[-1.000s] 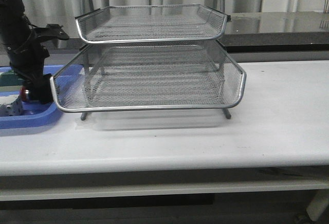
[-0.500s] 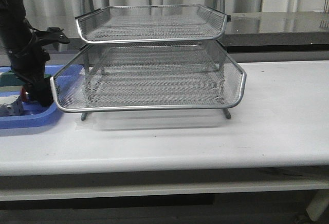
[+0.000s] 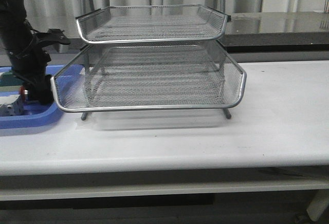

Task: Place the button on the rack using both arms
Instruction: 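Lift the red push button out of the blue tray with the left gripper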

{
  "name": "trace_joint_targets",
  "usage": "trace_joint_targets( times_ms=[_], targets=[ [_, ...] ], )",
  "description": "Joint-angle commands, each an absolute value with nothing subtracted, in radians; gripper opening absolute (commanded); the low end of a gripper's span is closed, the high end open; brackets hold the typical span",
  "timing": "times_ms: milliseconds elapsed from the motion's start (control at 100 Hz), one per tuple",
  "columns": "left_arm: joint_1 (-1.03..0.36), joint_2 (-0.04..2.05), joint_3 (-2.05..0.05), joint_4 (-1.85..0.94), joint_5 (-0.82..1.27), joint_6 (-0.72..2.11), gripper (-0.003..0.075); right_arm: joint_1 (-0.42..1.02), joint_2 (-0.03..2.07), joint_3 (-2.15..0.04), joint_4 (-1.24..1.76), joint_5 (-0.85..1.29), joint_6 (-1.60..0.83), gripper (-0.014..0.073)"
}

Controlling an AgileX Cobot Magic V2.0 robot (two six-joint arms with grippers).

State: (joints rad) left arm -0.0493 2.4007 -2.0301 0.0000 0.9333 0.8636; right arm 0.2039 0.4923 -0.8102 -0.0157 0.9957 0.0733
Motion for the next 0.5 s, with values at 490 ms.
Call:
trace_joint_targets(
  times_ms=[490],
  targets=[
    [-0.054,2.329,-2.274,0.005,1.157,0.843,-0.0021,0.198,0.497,-0.835,-0.022,0.933,0.073,-0.0068]
  ],
)
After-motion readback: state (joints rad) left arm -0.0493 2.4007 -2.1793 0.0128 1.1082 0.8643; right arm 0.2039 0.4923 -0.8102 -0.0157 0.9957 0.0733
